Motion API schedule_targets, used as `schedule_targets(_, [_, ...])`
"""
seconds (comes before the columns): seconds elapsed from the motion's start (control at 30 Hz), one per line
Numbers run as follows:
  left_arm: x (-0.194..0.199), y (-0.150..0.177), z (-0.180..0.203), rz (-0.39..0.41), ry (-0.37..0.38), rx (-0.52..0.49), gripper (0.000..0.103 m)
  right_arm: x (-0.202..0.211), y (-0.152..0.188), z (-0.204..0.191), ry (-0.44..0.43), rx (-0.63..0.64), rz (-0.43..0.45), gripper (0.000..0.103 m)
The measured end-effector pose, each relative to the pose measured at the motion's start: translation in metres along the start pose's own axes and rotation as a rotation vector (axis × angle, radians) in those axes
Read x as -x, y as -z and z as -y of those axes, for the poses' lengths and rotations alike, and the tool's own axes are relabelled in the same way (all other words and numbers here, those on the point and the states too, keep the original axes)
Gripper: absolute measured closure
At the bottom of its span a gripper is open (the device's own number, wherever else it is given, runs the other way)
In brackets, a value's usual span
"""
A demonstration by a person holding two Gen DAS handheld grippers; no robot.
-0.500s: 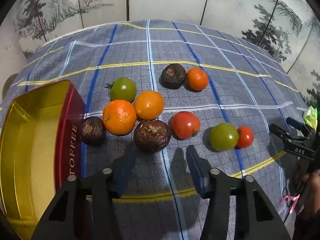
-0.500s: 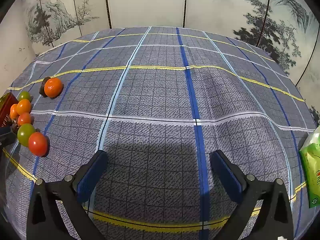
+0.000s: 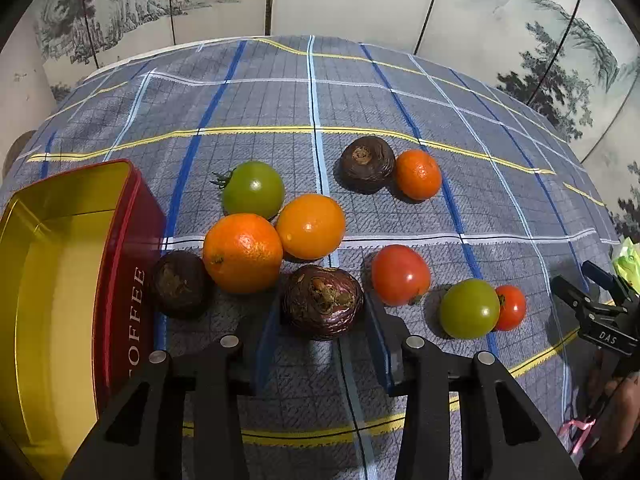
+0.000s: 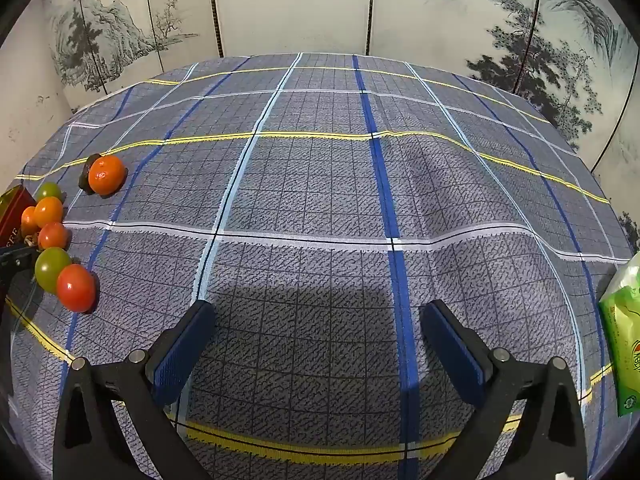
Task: Organize fruits
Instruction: 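Grasp the dark brown round fruit with the left gripper and lift it, then lower the dark brown fruit into the gold tin and open the left gripper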
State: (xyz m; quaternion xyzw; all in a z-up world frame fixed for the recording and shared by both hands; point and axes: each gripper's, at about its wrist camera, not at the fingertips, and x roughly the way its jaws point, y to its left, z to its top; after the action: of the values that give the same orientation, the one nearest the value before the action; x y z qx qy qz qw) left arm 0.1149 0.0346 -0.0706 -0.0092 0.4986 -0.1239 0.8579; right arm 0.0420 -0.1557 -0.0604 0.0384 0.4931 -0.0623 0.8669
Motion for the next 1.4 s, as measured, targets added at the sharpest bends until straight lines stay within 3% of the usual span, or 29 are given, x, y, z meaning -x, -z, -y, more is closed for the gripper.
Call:
schedule_targets(0.37, [0.055,0.029,0.006,0.054,0.066,0.053,0.062,0.000,0.000,0.000,0.001,0.000,0.001,0.000])
schedule_targets(0.5, [0.080,0.034,0.001,0.081,0.057,0.045,0.062,0.000,0.000,0.000,0.001,0.000,0.002,0.000])
schedule_targets(0.87, [0.113,0.040,-0.049,0.141,-0.080,0.047,0.062,0.000,0.000,0.000,0.002,0.000,0.004,0.000])
schedule_targets(1.4, [0.085,0.022,-0.115,0.104,-0.256,-0.020,0.062,0.000,0.000,0.000,0.004,-0.002,0.006,0.000])
